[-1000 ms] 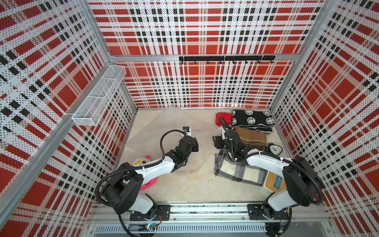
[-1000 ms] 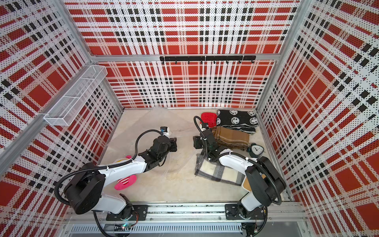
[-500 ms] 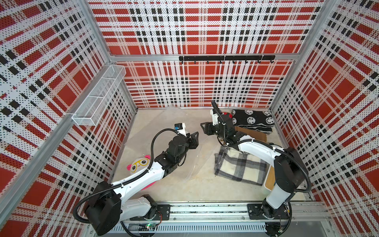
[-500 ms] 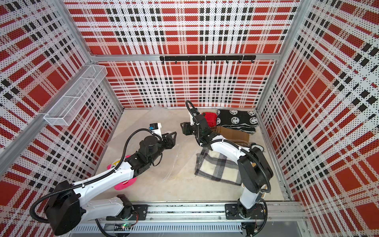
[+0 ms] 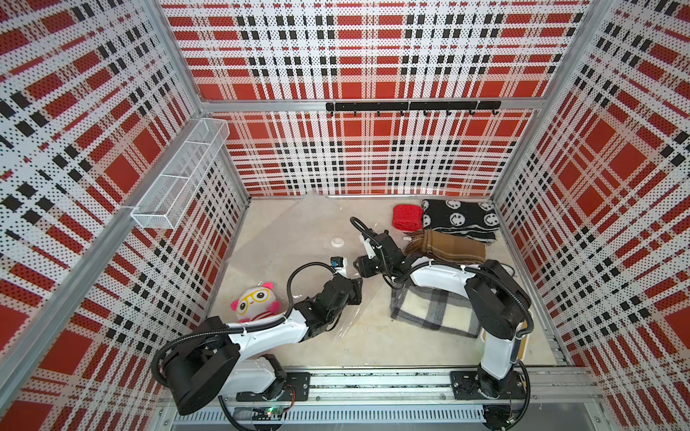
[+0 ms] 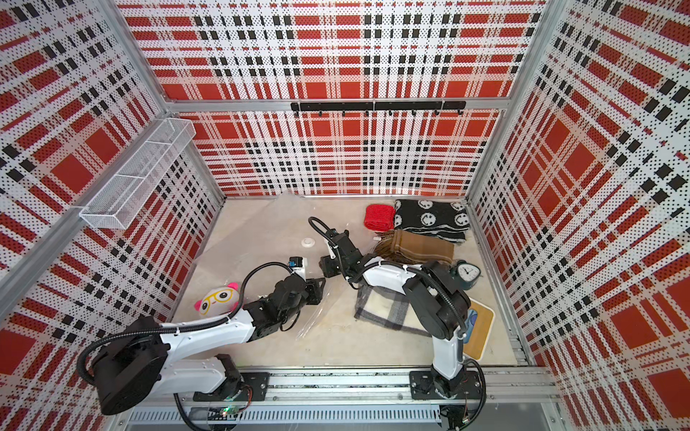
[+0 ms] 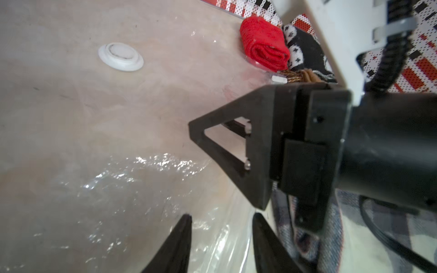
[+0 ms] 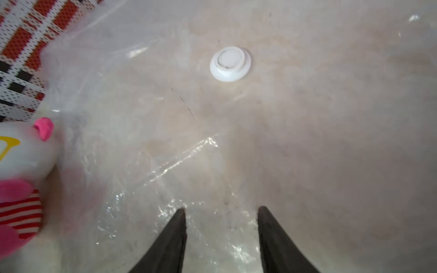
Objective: Take the scarf out of the vacuum bag
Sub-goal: Adjust the vacuum bag at the center of the board.
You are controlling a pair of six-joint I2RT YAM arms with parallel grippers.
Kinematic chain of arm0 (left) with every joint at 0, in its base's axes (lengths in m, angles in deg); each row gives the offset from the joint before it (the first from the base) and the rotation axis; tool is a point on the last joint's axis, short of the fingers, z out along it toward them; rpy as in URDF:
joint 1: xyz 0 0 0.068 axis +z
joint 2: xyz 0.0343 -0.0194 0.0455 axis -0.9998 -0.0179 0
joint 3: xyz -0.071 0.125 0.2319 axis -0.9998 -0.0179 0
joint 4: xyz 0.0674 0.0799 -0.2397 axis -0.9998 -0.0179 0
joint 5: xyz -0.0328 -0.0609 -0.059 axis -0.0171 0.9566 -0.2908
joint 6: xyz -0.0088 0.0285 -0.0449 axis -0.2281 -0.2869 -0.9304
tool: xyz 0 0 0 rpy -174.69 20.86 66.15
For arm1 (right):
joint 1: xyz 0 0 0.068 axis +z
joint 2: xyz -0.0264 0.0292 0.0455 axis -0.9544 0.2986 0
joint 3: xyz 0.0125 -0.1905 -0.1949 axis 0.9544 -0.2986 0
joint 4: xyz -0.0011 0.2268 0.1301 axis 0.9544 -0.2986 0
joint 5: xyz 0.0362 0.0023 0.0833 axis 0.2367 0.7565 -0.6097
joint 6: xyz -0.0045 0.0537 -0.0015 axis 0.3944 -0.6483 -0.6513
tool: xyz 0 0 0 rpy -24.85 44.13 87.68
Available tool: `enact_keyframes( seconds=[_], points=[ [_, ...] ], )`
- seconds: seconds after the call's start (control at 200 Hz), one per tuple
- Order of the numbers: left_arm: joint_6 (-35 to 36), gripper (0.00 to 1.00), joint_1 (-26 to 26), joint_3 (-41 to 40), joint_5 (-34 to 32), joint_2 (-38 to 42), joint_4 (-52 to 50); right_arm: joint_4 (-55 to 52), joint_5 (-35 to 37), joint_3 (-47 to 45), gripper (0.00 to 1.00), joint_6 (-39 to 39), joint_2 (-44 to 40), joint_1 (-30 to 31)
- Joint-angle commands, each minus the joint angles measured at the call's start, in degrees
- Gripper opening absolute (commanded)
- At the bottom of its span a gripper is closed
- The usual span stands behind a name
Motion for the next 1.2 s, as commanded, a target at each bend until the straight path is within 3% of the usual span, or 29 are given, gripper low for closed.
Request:
enact_keyframes(
  seconds=[0.0,0.175,0.391,0.581,0.787,0.852,0.897,0.997,1.097,1.107,1.117,1.157,1.197],
  points=[
    [-2.1,0.43,-0.5,-3.1,0.3,-2.8,3.9,0.0,3.4,-3.1,0.51,0.3,-0.1,-0.3],
    [-2.8,0.41,-3.1,-4.1,-1.0,-7.9,7.2,6.7,-5.0,-7.0,0.50,-0.3,1.3,-2.8],
    [-3.5,0.36,-4.6,-3.6,-1.8,-11.8,8.8,7.0,-3.5,-7.7,0.50,-0.4,3.8,-6.6],
    [-4.9,0.35,-1.2,-7.7,-0.6,-12.9,12.4,7.2,-3.0,-8.2,0.50,-0.2,4.7,-12.4],
    [-5.4,0.34,-1.0,-8.6,-1.9,-10.3,13.6,2.7,-2.8,-2.0,0.51,0.8,6.3,-16.7],
    [-5.2,0.35,-0.9,-8.5,-3.9,-7.0,13.6,2.4,-1.6,-1.5,0.56,1.0,4.1,-16.5],
    [-4.5,0.36,-0.8,-8.3,-6.5,-3.9,13.5,2.7,-1.6,-1.6,0.64,1.0,1.6,-16.5],
    [-1.4,0.44,0.4,-6.4,-10.0,3.2,12.5,1.5,-2.3,-0.2,0.77,1.6,-3.7,-16.3],
    [2.6,0.68,3.1,-4.4,-12.4,11.2,12.3,0.2,-2.4,1.7,0.86,2.6,-8.8,-16.1],
    [3.2,0.70,3.4,-4.2,-12.6,12.0,12.4,0.3,-2.2,1.8,0.96,2.5,-9.4,-16.1],
    [3.8,0.72,3.8,-3.9,-12.9,12.7,12.4,0.3,-1.9,1.8,0.99,2.4,-9.8,-16.1],
    [5.9,0.85,5.8,-3.1,-13.6,15.3,12.5,1.3,0.5,1.5,1.00,1.4,-11.9,-16.2],
    [7.4,0.90,8.7,-1.9,-14.0,17.6,11.9,2.9,3.8,0.6,1.00,1.0,-13.6,-16.3]
  ],
)
